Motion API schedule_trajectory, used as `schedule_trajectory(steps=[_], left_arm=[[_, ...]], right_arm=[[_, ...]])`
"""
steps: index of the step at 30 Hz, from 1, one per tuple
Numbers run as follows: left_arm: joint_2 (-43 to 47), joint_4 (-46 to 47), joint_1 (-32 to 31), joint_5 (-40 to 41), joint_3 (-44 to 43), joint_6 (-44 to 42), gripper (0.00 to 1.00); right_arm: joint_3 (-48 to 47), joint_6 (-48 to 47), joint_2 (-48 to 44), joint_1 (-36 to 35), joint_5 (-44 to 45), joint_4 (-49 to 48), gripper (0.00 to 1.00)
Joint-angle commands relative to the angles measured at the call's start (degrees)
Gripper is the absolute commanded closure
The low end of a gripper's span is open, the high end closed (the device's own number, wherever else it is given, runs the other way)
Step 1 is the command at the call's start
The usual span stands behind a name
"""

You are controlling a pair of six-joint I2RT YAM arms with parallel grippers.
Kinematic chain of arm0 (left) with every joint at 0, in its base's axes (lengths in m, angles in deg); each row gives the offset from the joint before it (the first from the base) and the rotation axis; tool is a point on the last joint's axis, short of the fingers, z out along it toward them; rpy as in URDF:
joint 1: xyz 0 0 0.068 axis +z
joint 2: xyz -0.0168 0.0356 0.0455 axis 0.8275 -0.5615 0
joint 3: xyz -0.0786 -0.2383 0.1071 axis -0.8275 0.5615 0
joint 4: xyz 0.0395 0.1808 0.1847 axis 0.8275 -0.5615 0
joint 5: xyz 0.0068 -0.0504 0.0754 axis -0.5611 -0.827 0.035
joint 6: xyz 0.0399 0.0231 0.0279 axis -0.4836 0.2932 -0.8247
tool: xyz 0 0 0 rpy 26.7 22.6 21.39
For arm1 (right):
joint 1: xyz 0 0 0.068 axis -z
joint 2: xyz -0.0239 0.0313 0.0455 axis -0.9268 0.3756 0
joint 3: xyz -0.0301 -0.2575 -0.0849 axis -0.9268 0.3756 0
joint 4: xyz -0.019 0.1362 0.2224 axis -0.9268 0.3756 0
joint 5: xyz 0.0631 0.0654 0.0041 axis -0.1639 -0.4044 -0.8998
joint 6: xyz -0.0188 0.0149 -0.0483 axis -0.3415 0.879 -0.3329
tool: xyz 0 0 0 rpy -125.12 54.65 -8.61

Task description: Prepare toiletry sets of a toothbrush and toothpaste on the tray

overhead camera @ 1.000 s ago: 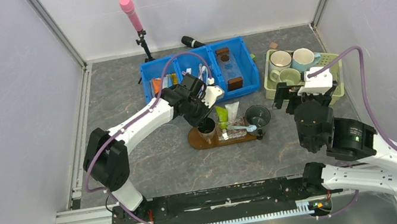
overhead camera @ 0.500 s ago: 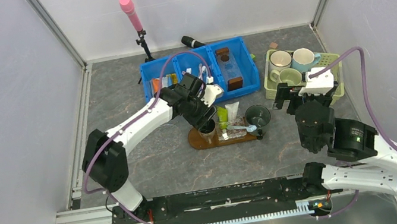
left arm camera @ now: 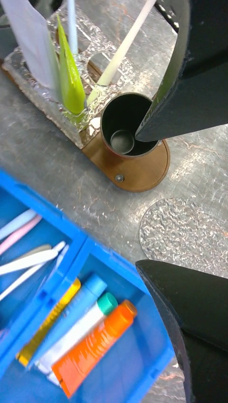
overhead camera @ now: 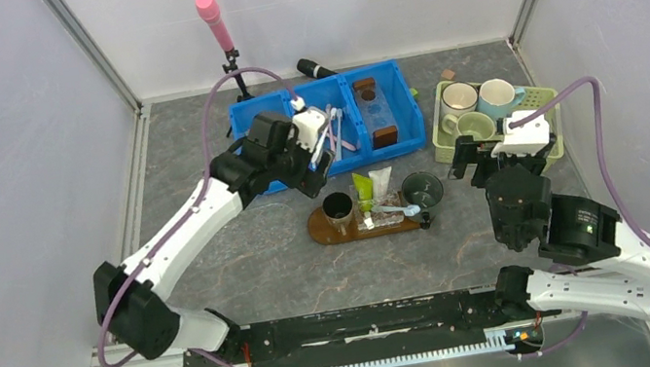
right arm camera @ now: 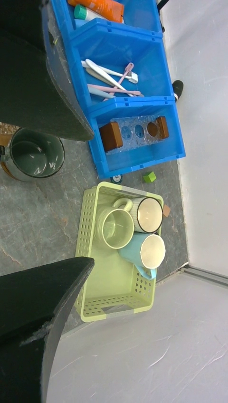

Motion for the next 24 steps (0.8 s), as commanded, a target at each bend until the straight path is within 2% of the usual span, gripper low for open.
schedule_trajectory(steps=[1, 8, 12, 16, 20, 24], left_arm=[[5.61, 5.27, 2.81, 3.81, 1.31, 7.23, 0.00], [12.22, 5.37, 14.23, 5.70, 3.00, 22.06, 0.00], [15.91, 4.28, 19.61, 4.25, 4.26, 25.17, 0.00], [18.85, 2.79, 20.27, 7.07, 4.17, 25.64, 0.00], [22.81, 2.63, 20.27, 17.59, 5.46, 26.16, 0.00], [26.99, 3.85, 20.27, 22.68, 7.21, 24.72, 0.00]], right_arm=[[-0.24, -0.76, 0.27, 0.03, 1.36, -0.56, 0.02], [-1.27, -1.98, 2.14, 0.02, 0.81, -0.66, 0.02], [-1.36, -3.59, 3.01, 0.03, -0.03, -1.97, 0.02], [-1.34, -5.79, 4.05, 0.03, -1.68, -4.65, 0.02], [-1.75, -8.05, 6.22, 0.21, -3.87, -7.73, 0.02], [-3.34, -8.79, 9.60, 2.90, -8.62, -8.77, 0.02]])
